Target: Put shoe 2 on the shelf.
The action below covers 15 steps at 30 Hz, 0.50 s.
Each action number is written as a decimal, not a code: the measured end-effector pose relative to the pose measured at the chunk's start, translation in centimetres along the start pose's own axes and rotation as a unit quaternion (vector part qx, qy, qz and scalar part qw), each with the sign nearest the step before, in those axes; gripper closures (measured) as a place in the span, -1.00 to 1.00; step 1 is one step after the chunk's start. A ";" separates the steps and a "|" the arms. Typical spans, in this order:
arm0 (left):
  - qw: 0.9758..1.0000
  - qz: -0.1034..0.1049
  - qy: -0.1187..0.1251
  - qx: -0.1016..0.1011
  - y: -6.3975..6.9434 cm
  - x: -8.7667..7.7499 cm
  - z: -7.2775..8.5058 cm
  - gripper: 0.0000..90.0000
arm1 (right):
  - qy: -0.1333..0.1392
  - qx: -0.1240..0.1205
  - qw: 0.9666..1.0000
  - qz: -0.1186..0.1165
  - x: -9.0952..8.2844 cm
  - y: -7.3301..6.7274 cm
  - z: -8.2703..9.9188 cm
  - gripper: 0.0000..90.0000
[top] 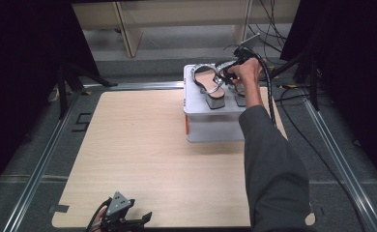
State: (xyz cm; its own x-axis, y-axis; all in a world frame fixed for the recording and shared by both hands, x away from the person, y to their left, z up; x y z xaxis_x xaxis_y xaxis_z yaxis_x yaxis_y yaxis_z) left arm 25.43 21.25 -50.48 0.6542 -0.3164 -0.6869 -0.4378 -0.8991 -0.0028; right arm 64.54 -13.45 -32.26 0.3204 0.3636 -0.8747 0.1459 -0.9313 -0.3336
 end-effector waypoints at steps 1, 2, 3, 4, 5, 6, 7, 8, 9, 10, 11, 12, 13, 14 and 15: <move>1.000 0.000 0.000 0.000 0.0 0.0 0.0 -0.50 | 0.002 0.014 1.000 -0.009 -0.4 0.2 -0.1 -0.37; 1.000 -0.001 0.000 0.000 0.0 0.0 0.0 -0.50 | 0.002 0.014 1.000 -0.009 -0.4 0.2 -0.1 -0.37; 1.000 0.000 0.000 0.000 0.0 0.0 0.0 -0.50 | 0.014 0.014 1.000 -0.007 -0.7 0.3 -0.2 -0.35; 1.000 0.000 -0.001 0.001 0.0 0.0 0.0 -0.50 | 0.025 0.007 1.000 -0.013 -1.3 0.5 -0.4 -0.35; 1.000 0.001 -0.001 0.001 0.0 0.0 0.0 -0.50 | 0.036 0.019 0.999 -0.024 -2.2 0.2 -0.7 -0.35; 1.000 0.001 -0.002 0.001 0.1 0.0 0.0 -0.50 | 0.036 0.019 0.999 -0.024 -2.2 0.2 -0.7 -0.35; 1.000 0.002 -0.002 0.002 0.1 0.0 0.0 -0.50 | 0.044 0.011 0.998 -0.037 -2.7 0.1 -0.9 -0.36; 1.000 0.000 -0.001 0.001 0.1 0.0 0.0 -0.50 | 0.057 0.006 0.997 -0.049 -3.2 -0.1 -1.2 -0.35; 1.000 -0.004 0.002 0.009 -0.1 0.0 0.0 -0.50 | 0.064 -0.010 0.996 -0.054 -4.5 -0.3 -1.5 -0.37; 1.000 -0.003 0.003 0.020 -0.3 0.0 -0.1 -0.50 | 0.064 -0.010 0.996 -0.054 -4.5 -0.3 -1.5 -0.37; 1.000 -0.003 0.006 0.022 -0.4 0.1 -0.1 -0.50 | 0.072 -0.017 0.995 -0.060 -5.2 -0.3 -1.6 -0.36; 1.000 0.001 0.001 0.002 0.0 0.0 0.0 -0.50 | 0.080 -0.016 0.995 -0.062 -5.9 -0.3 -1.6 -0.37; 1.000 -0.001 -0.002 0.001 0.0 0.0 0.1 -0.50 | 0.086 -0.029 0.994 -0.058 -6.6 0.0 -1.6 -0.37; 1.000 -0.002 -0.001 0.002 0.0 0.0 0.1 -0.50 | 0.087 -0.033 0.994 -0.058 -7.2 0.4 -1.5 -0.38; 1.000 0.000 0.000 0.006 0.0 0.0 0.1 -0.50 | 0.089 -0.033 0.994 -0.060 -7.8 0.8 -1.4 -0.39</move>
Point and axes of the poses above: each handheld gripper's, and its own axes: x roughly forward along the jaws, z roughly out of its underside, y roughly to its right, the point moved 5 cm from there along x, roughly forward along the jaws, and after that the axes turned 11 degrees about -z, right-handed, at the moved point
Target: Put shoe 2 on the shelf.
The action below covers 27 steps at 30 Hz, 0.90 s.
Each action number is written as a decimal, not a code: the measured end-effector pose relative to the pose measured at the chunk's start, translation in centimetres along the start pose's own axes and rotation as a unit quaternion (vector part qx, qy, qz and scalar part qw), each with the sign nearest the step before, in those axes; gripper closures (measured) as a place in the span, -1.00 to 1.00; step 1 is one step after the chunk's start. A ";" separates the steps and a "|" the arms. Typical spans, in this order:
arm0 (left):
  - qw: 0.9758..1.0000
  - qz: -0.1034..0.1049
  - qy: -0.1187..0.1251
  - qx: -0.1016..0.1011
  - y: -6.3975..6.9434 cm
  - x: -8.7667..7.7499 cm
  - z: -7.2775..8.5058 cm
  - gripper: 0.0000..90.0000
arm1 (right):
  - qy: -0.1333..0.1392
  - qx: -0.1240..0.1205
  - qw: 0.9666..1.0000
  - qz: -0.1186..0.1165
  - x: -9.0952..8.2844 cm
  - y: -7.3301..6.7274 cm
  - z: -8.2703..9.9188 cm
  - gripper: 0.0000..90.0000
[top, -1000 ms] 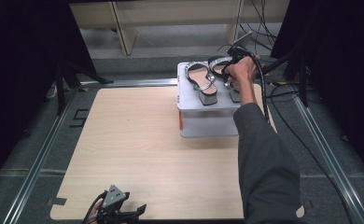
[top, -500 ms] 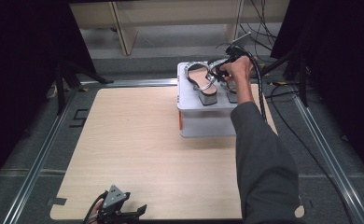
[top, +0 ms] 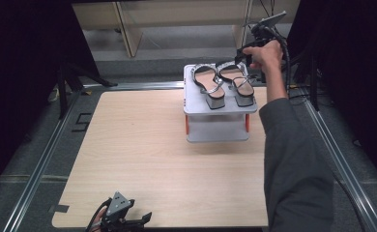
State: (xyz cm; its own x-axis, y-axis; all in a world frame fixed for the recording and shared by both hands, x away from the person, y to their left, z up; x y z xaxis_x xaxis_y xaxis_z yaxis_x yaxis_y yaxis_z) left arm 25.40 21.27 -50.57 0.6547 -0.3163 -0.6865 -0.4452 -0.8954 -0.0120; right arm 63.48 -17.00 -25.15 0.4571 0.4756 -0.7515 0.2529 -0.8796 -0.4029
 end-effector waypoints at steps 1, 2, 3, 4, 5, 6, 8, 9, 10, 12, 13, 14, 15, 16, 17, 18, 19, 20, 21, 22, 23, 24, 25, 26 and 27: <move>1.000 0.000 -0.003 -0.001 0.0 0.0 0.0 -0.50 | 0.004 -0.002 1.000 0.002 -0.7 0.5 0.0 -0.39; 1.000 -0.002 -0.003 0.007 0.0 0.0 0.0 -0.50 | 0.006 0.001 1.000 0.006 -1.3 1.0 0.1 -0.39; 1.000 -0.002 0.000 0.018 -0.2 0.1 -0.1 -0.50 | 0.008 0.003 1.000 0.007 -1.8 1.6 0.3 -0.39; 1.000 0.002 -0.003 0.004 0.1 0.0 0.0 -0.50 | 0.004 0.004 1.000 0.012 -2.2 2.3 0.6 -0.39; 1.000 -0.005 -0.001 0.012 -0.1 0.1 0.0 -0.50 | 0.003 0.007 1.000 0.018 -2.5 3.0 0.8 -0.39; 1.000 0.001 -0.001 0.000 0.1 0.1 0.0 -0.50 | 0.001 0.009 1.000 0.023 -2.7 3.8 1.2 -0.38; 1.000 -0.004 -0.004 0.001 0.0 0.2 0.1 -0.50 | -0.017 0.016 0.999 0.036 -2.5 5.9 2.4 -0.38; 1.000 0.000 -0.004 0.001 0.0 0.2 0.1 -0.50 | -0.017 0.016 0.999 0.036 -2.5 5.9 2.4 -0.38; 1.000 0.000 -0.005 -0.001 0.0 0.2 0.1 -0.50 | -0.021 0.013 0.999 0.039 -2.2 6.5 2.7 -0.38; 1.000 0.000 -0.005 -0.003 0.1 0.2 0.1 -0.50 | -0.039 0.017 0.998 0.039 -1.6 7.3 3.5 -0.39; 1.000 -0.001 -0.009 -0.003 0.1 0.2 0.1 -0.50 | -0.045 0.009 0.998 0.038 -1.3 7.7 3.9 -0.39; 1.000 -0.001 -0.010 -0.007 0.1 0.2 0.1 -0.50 | -0.057 0.002 0.998 0.040 -0.6 8.1 4.4 -0.39; 1.000 -0.001 -0.009 -0.003 0.0 0.2 0.2 -0.50 | -0.057 0.002 0.998 0.040 -0.6 8.1 4.4 -0.39; 1.000 -0.001 -0.010 -0.002 0.0 0.2 0.2 -0.50 | -0.063 -0.002 0.997 0.039 -0.2 8.3 4.7 -0.38; 1.000 -0.001 -0.008 -0.002 0.0 0.2 0.2 -0.50 | -0.064 -0.003 0.998 0.022 0.5 8.2 5.2 -0.38; 1.000 -0.001 -0.008 -0.002 0.0 0.2 0.2 -0.50 | -0.072 -0.005 0.997 0.024 0.9 8.1 5.4 -0.39; 1.000 -0.001 -0.009 -0.003 0.0 0.2 0.2 -0.50 | -0.072 -0.005 0.997 0.024 0.9 8.1 5.4 -0.39; 1.000 -0.001 -0.010 -0.002 0.0 0.2 0.2 -0.50 | -0.086 -0.019 0.996 0.023 1.2 8.1 5.7 -0.40; 1.000 -0.002 -0.010 -0.002 0.0 0.2 0.2 -0.50 | -0.085 -0.023 0.996 0.021 1.6 7.9 5.8 -0.40; 1.000 -0.007 -0.008 0.005 -0.2 0.3 0.2 -0.50 | -0.086 -0.019 0.996 0.011 1.9 7.4 5.9 -0.37; 1.000 -0.005 -0.007 0.003 -0.1 0.3 0.1 -0.50 | -0.081 -0.034 0.996 0.010 2.1 7.2 5.9 -0.34; 1.000 -0.001 -0.006 -0.005 0.0 0.3 0.2 -0.50 | -0.079 -0.028 0.996 0.010 2.1 6.7 6.0 -0.34; 1.000 -0.002 -0.007 -0.008 0.0 0.3 0.2 -0.50 | -0.080 -0.044 0.996 0.011 2.1 6.6 5.9 -0.27; 1.000 -0.007 -0.003 0.002 -0.2 0.4 0.1 -0.50 | -0.080 -0.048 0.996 0.009 2.1 6.4 6.0 -0.24; 1.000 -0.003 -0.006 -0.008 -0.1 0.3 0.2 -0.50 | -0.083 -0.057 0.995 0.008 2.1 6.2 6.0 -0.25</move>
Point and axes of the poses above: each handheld gripper's, and its own axes: x roughly forward along the jaws, z roughly out of its underside, y roughly to its right, the point moved 5 cm from there along x, roughly forward along the jaws, and after that the axes turned 11 degrees about -z, right-handed, at the moved point
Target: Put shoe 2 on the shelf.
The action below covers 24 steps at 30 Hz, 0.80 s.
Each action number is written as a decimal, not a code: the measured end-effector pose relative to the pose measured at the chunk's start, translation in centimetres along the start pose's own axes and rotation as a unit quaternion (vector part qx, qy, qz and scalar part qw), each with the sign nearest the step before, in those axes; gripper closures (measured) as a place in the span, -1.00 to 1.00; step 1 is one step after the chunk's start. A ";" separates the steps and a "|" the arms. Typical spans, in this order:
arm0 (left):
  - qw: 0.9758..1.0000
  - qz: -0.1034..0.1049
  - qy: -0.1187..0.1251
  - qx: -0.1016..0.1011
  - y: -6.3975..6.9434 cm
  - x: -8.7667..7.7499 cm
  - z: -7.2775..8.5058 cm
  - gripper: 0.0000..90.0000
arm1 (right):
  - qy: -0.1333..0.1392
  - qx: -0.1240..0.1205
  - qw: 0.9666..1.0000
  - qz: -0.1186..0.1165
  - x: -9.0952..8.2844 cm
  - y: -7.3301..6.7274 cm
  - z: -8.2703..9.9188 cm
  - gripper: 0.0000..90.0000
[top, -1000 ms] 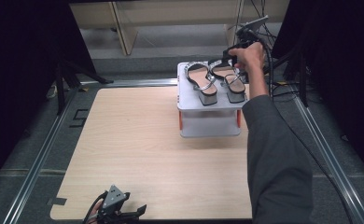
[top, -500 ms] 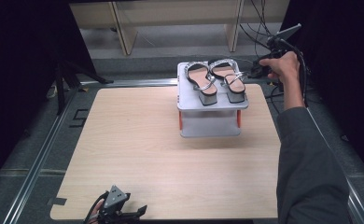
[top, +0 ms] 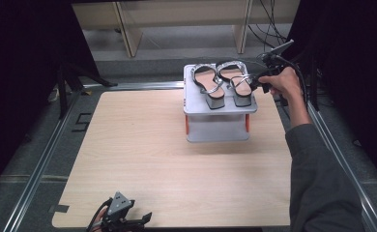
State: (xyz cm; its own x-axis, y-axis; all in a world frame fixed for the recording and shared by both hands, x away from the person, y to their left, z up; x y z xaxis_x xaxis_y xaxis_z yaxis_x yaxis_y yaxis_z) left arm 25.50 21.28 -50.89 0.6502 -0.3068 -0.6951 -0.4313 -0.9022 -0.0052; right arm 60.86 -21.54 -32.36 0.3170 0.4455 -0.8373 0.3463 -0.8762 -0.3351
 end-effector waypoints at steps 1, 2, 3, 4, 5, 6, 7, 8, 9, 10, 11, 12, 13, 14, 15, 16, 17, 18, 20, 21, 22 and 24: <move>1.000 -0.001 -0.002 0.000 0.0 0.0 0.0 -0.50 | 0.002 0.005 1.000 0.005 0.1 -0.2 0.0 -0.25; 1.000 -0.002 -0.001 -0.002 0.0 0.0 0.0 -0.50 | 0.001 -0.002 1.000 -0.003 0.1 -0.3 0.0 -0.25; 1.000 -0.001 -0.001 0.000 -0.1 0.0 0.0 -0.50 | 0.002 -0.008 1.000 -0.002 0.2 -0.4 0.0 -0.25; 1.000 -0.001 -0.003 0.002 -0.1 0.0 0.0 -0.50 | -0.001 -0.005 1.000 -0.007 0.3 -0.7 0.0 -0.26; 1.000 -0.001 -0.002 0.007 -0.2 0.0 0.0 -0.50 | 0.000 0.002 1.000 -0.007 0.4 -0.9 0.0 -0.26; 1.000 -0.005 0.002 0.015 -0.4 0.2 -0.1 -0.50 | -0.001 -0.010 1.000 -0.011 0.5 -1.0 0.0 -0.27; 1.000 -0.004 0.001 0.012 -0.3 0.2 -0.1 -0.50 | -0.001 -0.014 1.000 -0.011 0.6 -1.2 0.0 -0.27; 1.000 0.001 0.000 0.004 -0.2 0.1 0.0 -0.50 | 0.000 -0.025 1.000 -0.015 0.7 -1.3 0.0 -0.27; 1.000 0.000 -0.002 -0.004 -0.1 0.1 0.0 -0.50 | -0.001 -0.027 0.999 -0.018 0.8 -1.5 0.1 -0.27; 1.000 0.000 -0.001 -0.003 -0.1 0.1 0.0 -0.50 | 0.001 -0.030 0.999 -0.014 0.9 -1.7 0.0 -0.27; 1.000 -0.001 -0.002 -0.004 -0.1 0.1 0.0 -0.50 | 0.000 -0.031 0.999 -0.016 0.8 -1.7 0.1 -0.28; 1.000 -0.005 0.001 0.011 -0.4 0.2 -0.1 -0.50 | 0.004 -0.035 0.999 -0.010 0.7 -1.6 0.1 -0.35; 1.000 -0.004 -0.002 0.005 -0.3 0.1 -0.1 -0.50 | 0.004 -0.023 1.000 -0.010 0.7 -1.6 0.2 -0.40; 1.000 -0.003 -0.007 -0.003 -0.2 0.0 -0.1 -0.50 | 0.012 -0.024 0.999 -0.021 0.4 -1.5 0.4 -0.40; 1.000 -0.003 -0.006 -0.002 -0.2 0.0 -0.1 -0.50 | 0.018 -0.024 0.999 -0.027 0.3 -1.5 0.6 -0.42; 1.000 -0.008 -0.002 0.005 -0.4 0.2 -0.1 -0.50 | 0.026 -0.034 0.999 -0.030 -0.1 -1.3 0.7 -0.43; 1.000 -0.006 -0.003 -0.001 -0.3 0.1 -0.1 -0.50 | 0.036 -0.041 0.998 -0.034 -0.5 -1.2 1.0 -0.43; 1.000 -0.008 -0.002 0.000 -0.4 0.2 -0.1 -0.50 | 0.044 -0.057 0.997 -0.037 -1.2 -1.0 1.7 -0.43; 1.000 -0.006 -0.003 -0.005 -0.3 0.1 0.0 -0.50 | 0.059 -0.058 0.996 -0.040 -2.1 -0.9 2.5 -0.43; 1.000 -0.006 -0.003 -0.005 -0.3 0.1 0.0 -0.50 | 0.059 -0.058 0.996 -0.040 -2.1 -0.9 2.5 -0.43; 1.000 -0.006 -0.004 -0.005 -0.3 0.1 0.0 -0.50 | 0.063 -0.068 0.995 -0.037 -2.4 -0.7 3.0 -0.43; 1.000 -0.012 -0.001 0.013 -0.7 0.3 -0.1 -0.50 | 0.069 -0.068 0.994 -0.046 -3.0 -0.7 4.0 -0.45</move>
Point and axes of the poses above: each handheld gripper's, and its own axes: x roughly forward along the jaws, z roughly out of its underside, y roughly to its right, the point moved 5 cm from there along x, roughly forward along the jaws, and after that the axes turned 11 degrees about -z, right-handed, at the moved point
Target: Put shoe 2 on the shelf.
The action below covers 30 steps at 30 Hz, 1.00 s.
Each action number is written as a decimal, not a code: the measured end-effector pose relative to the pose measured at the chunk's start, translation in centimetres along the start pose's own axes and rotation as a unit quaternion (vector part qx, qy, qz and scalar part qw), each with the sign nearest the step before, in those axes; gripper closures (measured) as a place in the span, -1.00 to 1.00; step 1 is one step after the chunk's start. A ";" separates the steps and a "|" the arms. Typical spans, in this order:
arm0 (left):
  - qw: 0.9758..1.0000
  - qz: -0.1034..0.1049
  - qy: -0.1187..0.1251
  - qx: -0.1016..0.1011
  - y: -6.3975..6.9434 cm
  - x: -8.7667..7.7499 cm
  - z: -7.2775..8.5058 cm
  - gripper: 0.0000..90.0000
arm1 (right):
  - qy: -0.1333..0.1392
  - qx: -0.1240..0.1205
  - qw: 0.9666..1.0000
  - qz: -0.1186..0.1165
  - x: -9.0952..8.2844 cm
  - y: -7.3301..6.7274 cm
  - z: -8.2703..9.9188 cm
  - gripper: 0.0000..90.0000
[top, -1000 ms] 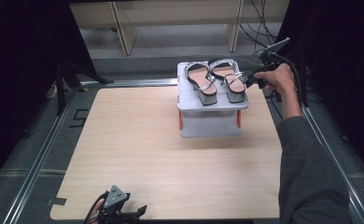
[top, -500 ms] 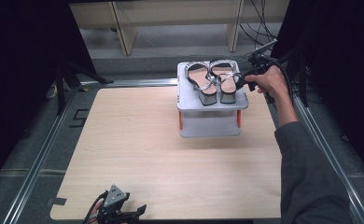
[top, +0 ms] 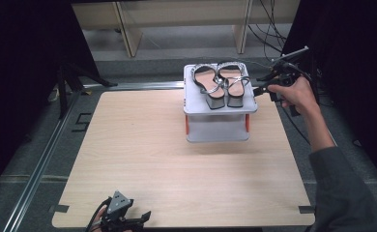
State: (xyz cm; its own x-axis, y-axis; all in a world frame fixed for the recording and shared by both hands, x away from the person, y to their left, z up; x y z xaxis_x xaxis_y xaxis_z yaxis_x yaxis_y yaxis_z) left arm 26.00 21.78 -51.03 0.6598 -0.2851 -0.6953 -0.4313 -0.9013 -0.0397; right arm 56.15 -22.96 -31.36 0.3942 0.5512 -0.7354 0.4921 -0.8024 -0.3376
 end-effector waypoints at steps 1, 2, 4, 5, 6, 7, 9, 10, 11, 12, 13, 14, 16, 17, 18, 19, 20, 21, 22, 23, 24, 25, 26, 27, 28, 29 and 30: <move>1.000 -0.003 0.001 -0.003 0.0 0.0 0.0 -0.50 | 0.001 0.005 1.000 -0.002 -0.3 -0.2 0.5 -0.45; 1.000 0.003 -0.003 -0.014 0.2 -0.1 0.0 -0.50 | 0.002 -0.011 1.000 -0.005 -0.5 -0.3 1.0 -0.46; 1.000 0.002 -0.005 -0.017 0.2 -0.1 0.0 -0.50 | -0.003 -0.018 1.000 -0.007 -0.8 -0.8 2.2 -0.49; 1.000 0.001 -0.005 -0.015 0.2 -0.1 0.0 -0.50 | -0.004 -0.026 1.000 -0.007 -0.9 -1.0 2.8 -0.50; 1.000 0.001 -0.005 -0.015 0.2 -0.1 0.0 -0.50 | -0.001 -0.027 0.999 -0.020 -1.0 -1.4 3.4 -0.52; 1.000 0.001 -0.004 -0.015 0.2 -0.1 0.1 -0.50 | 0.002 -0.025 0.999 -0.028 -1.0 -2.1 4.5 -0.52; 1.000 0.000 -0.004 -0.018 0.2 -0.1 0.1 -0.50 | 0.005 -0.033 0.999 -0.039 -1.0 -2.4 5.0 -0.53; 1.000 0.002 -0.003 -0.016 0.2 -0.1 0.1 -0.50 | 0.004 -0.038 0.999 -0.031 -1.1 -2.6 5.5 -0.54; 1.000 -0.002 -0.001 -0.013 0.1 -0.1 0.0 -0.50 | 0.000 -0.037 0.999 -0.034 -1.1 -3.0 6.1 -0.54; 1.000 -0.004 0.001 -0.003 0.0 0.0 0.0 -0.50 | 0.008 -0.045 0.998 -0.041 -1.1 -3.4 6.7 -0.54; 1.000 0.002 0.001 -0.013 0.2 -0.1 0.0 -0.50 | 0.007 -0.048 0.998 -0.045 -1.1 -3.7 7.2 -0.54; 1.000 0.004 -0.002 -0.015 0.3 -0.2 0.1 -0.50 | 0.013 -0.074 0.996 -0.049 -0.9 -3.7 7.6 -0.54; 1.000 0.002 -0.006 -0.011 0.2 -0.2 0.1 -0.50 | 0.012 -0.081 0.995 -0.053 -0.7 -4.3 8.8 -0.54; 1.000 0.002 -0.006 -0.011 0.2 -0.2 0.1 -0.50 | 0.019 -0.084 0.995 -0.059 -0.4 -4.6 9.3 -0.54; 1.000 0.002 -0.007 -0.009 0.1 -0.3 0.1 -0.50 | 0.005 -0.077 0.995 -0.066 -0.4 -5.0 10.1 -0.54; 1.000 0.001 -0.005 -0.011 0.2 -0.2 0.1 -0.50 | 0.013 -0.086 0.994 -0.065 -0.1 -5.1 10.4 -0.54; 1.000 0.003 -0.004 -0.012 0.2 -0.2 0.1 -0.50 | 0.011 -0.091 0.993 -0.069 0.2 -5.3 11.1 -0.55; 1.000 0.002 -0.004 -0.011 0.2 -0.2 0.1 -0.50 | -0.002 -0.087 0.993 -0.075 0.2 -5.4 11.5 -0.55; 1.000 0.000 -0.004 -0.007 0.1 -0.1 0.1 -0.50 | -0.003 -0.083 0.994 -0.078 0.4 -5.6 11.9 -0.55; 1.000 -0.003 0.000 0.000 0.0 0.0 0.0 -0.50 | -0.001 -0.092 0.993 -0.076 0.6 -5.5 12.3 -0.56; 1.000 -0.006 0.000 0.003 -0.1 0.0 0.0 -0.50 | 0.007 -0.087 0.993 -0.075 1.0 -5.7 12.7 -0.56; 1.000 -0.006 0.001 -0.001 0.0 0.0 0.0 -0.50 | -0.002 -0.097 0.992 -0.076 1.0 -5.7 13.0 -0.56; 1.000 -0.005 0.001 -0.001 0.0 0.0 0.0 -0.50 | -0.003 -0.093 0.993 -0.078 1.1 -5.9 13.4 -0.56; 1.000 -0.005 0.001 -0.001 0.0 0.0 0.0 -0.50 | -0.009 -0.085 0.993 -0.082 1.3 -6.1 13.9 -0.56; 1.000 -0.001 -0.001 -0.008 0.1 -0.1 0.1 -0.50 | -0.008 -0.088 0.993 -0.083 1.4 -6.2 14.1 -0.57; 1.000 -0.004 0.000 -0.005 0.0 0.0 0.1 -0.50 | -0.008 -0.093 0.992 -0.083 1.6 -6.2 14.4 -0.59; 1.000 -0.006 -0.001 0.000 -0.1 0.0 0.1 -0.50 | -0.010 -0.093 0.992 -0.081 1.7 -6.3 14.8 -0.60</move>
State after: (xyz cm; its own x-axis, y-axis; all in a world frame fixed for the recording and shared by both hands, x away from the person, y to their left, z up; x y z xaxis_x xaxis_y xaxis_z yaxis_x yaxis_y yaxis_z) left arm 25.97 21.87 -51.03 0.6641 -0.2729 -0.6960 -0.4232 -0.9047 -0.0490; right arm 42.25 -20.35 -39.23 0.2841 0.6637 -0.6920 0.6839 -0.6461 -0.3389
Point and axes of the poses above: each handheld gripper's, and its own axes: x roughly forward along the jaws, z roughly out of its underside, y roughly to its right, the point moved 5 cm from there along x, roughly forward along the jaws, and after that the axes turned 11 degrees about -z, right-handed, at the moved point
